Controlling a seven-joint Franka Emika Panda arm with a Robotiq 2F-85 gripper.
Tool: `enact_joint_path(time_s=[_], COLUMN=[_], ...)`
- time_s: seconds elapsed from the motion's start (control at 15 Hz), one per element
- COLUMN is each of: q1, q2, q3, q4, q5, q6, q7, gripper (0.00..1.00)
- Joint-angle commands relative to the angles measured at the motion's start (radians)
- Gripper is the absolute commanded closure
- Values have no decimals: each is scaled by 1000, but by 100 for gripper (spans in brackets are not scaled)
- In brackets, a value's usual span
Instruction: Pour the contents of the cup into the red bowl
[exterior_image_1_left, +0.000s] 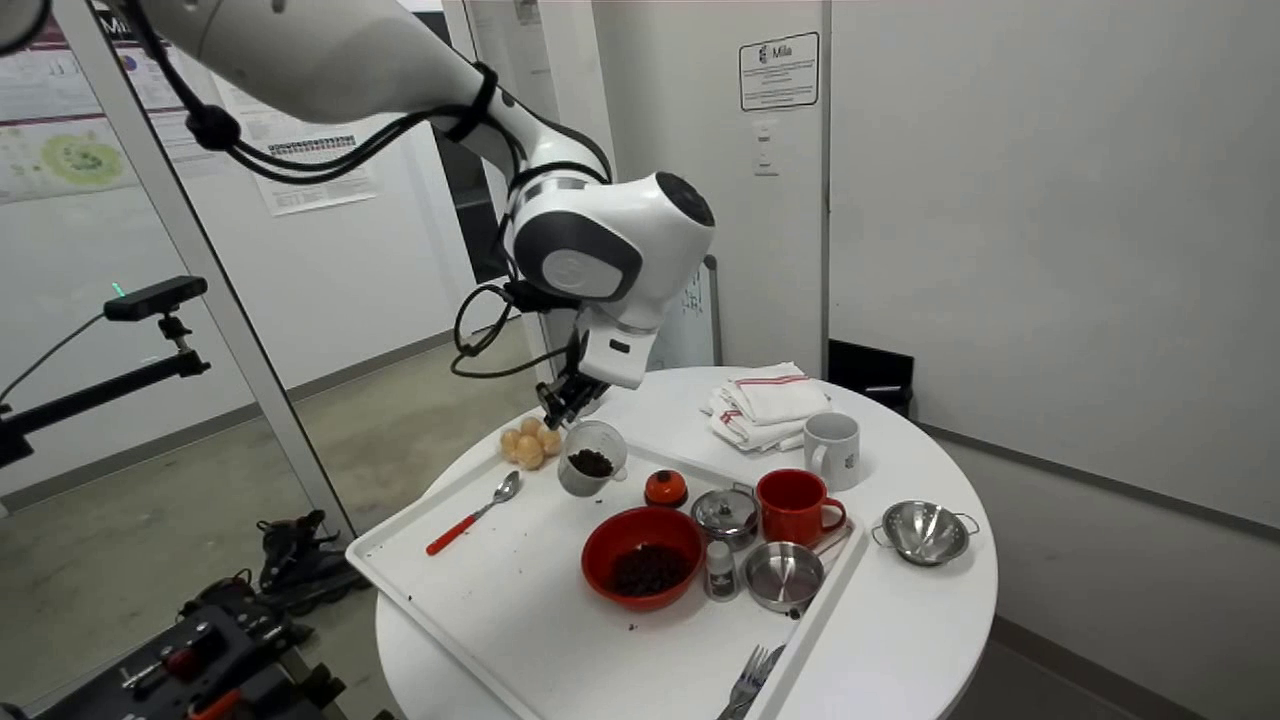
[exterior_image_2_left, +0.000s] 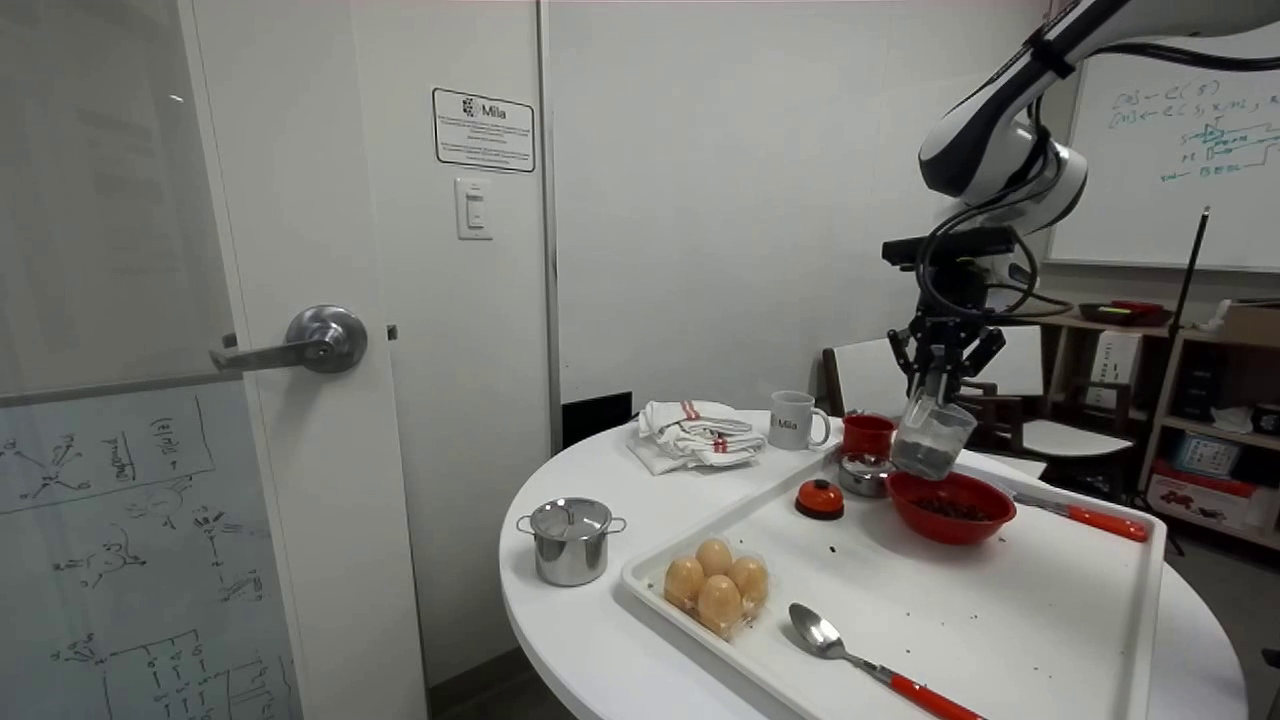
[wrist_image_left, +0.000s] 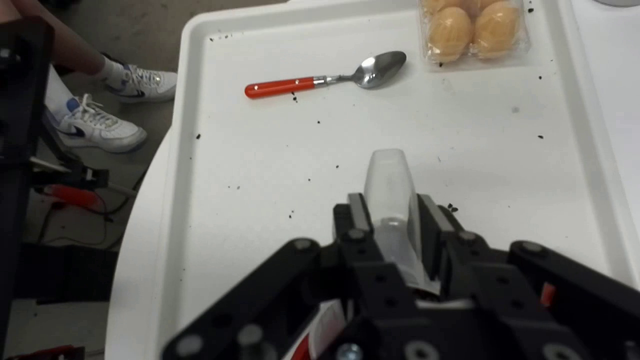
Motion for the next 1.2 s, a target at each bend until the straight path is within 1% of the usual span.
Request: enact_joint_path(time_s=[0.0, 0.27, 0.47, 0.53, 0.6, 0.67, 0.8, 0.87, 0.93, 1.0, 1.13], q1=[-40, -75, -109, -120, -116, -78, -90, -91, -107, -114, -133], q2=[99, 176, 217, 225, 225, 202, 213, 215, 236, 250, 292], q3=[-9, -20, -32, -34, -43, -65, -71, -71, -63, -63, -67], q4=[124, 200, 239, 245, 244, 207, 217, 219, 249, 268, 318], q5=[88, 172, 243, 269, 276, 250, 265, 266, 263, 262, 266], q6=[-183, -338, -424, -445, -443, -405, -420, -422, -489, -529, -649], q7=[-13, -17, -46, -77, -104, -62, -88, -93, -91, -78, -35], gripper=[90, 90, 90, 90, 90, 73, 73, 90, 90, 90, 90])
